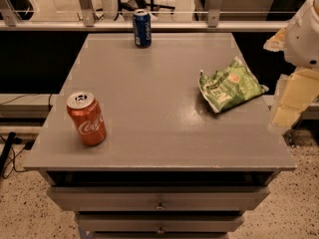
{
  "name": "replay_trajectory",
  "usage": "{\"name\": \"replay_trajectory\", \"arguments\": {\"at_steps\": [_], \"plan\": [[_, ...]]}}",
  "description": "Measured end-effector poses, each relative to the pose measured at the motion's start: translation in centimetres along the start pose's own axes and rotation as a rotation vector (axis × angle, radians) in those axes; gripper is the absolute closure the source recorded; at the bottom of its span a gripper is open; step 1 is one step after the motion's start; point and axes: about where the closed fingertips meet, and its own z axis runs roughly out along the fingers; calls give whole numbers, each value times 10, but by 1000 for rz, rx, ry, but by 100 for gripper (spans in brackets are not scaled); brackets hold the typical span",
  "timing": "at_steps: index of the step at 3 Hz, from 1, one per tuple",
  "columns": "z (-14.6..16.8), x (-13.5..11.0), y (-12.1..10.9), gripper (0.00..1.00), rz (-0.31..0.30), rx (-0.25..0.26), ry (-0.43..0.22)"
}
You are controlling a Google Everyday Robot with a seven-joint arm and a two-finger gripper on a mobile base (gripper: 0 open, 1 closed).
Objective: Move green jalapeno chip bag near pepsi can
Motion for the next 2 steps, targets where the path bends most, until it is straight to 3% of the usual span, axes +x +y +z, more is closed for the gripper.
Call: {"name": "replay_trajectory", "arguments": {"at_steps": [1, 2], "plan": [[0, 0, 0, 0, 0, 0, 0], [22, 4, -29, 0, 8, 17, -86]]}}
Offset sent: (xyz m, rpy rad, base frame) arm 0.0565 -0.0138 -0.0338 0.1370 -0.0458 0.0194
